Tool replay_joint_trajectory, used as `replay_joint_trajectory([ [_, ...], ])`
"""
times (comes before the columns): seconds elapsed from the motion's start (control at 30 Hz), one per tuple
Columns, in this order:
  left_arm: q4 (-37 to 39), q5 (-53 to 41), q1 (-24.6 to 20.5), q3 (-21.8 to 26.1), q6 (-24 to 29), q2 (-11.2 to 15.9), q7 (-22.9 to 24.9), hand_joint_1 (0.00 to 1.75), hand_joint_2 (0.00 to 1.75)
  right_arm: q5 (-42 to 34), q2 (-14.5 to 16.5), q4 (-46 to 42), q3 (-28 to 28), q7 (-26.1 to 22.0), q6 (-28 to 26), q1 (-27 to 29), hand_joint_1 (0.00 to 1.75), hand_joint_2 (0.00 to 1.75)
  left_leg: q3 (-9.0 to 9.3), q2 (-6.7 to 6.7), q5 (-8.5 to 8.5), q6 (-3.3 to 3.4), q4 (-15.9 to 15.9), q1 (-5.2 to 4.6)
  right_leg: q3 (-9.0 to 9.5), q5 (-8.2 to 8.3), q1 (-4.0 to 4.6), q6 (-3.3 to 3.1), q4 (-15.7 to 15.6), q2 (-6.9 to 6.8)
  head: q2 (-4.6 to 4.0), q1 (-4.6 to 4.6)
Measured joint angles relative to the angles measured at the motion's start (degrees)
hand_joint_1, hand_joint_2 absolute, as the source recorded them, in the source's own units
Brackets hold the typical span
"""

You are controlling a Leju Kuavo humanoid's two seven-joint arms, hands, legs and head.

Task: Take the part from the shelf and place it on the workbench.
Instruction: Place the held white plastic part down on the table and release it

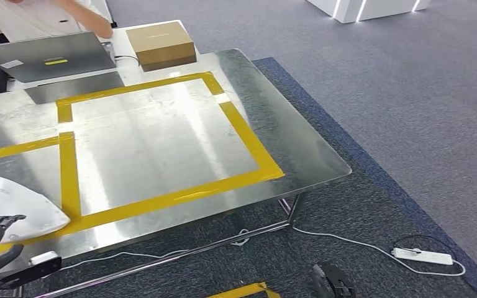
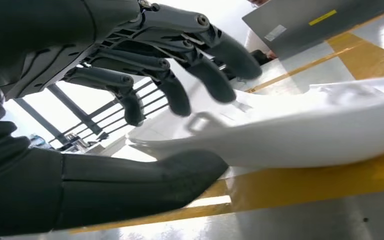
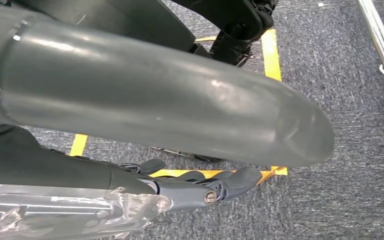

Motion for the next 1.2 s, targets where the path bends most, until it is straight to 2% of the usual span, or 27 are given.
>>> replay_joint_trajectory([
  [0.6,-3.3,3.1,-1.6,4.8,-0.3,-1.8,-1.1,0.0,0.0,0.0,0.0,0.0,0.0,0.0,-0.2,0.1,0.0,0.0,-0.02,0.0,0.0,0.03,0.0,-0.01,0.01,0.0,0.0,0.0,-0.1,0.0,0.01,-0.01],
  [1.0,-4.9,3.6,-1.6,6.4,-1.0,-3.0,-1.7,0.0,0.0,0.0,0.0,0.0,0.0,-0.9,-0.6,0.0,0.0,0.0,-0.04,0.0,-0.04,0.09,0.0,-0.01,0.03,0.0,-0.01,0.01,-0.1,0.0,0.01,-0.01],
  [1.07,-5.1,3.7,-1.7,6.6,-1.1,-3.2,-2.0,0.0,0.0,0.0,0.0,0.0,0.0,-1.0,-1.1,-0.1,0.0,0.0,-0.14,0.0,-0.27,0.56,0.3,-0.1,0.09,0.07,-0.21,0.26,-0.3,-0.02,0.0,-0.03],
  [1.2,-5.2,3.7,-2.0,7.2,-1.4,-3.5,-2.2,0.0,0.0,0.0,0.4,0.0,0.0,-0.7,-2.5,-0.7,0.0,0.0,-0.13,-0.01,-0.54,2.04,0.2,-0.46,0.5,0.34,-0.49,1.11,-1.1,-0.01,0.02,-0.13],
])
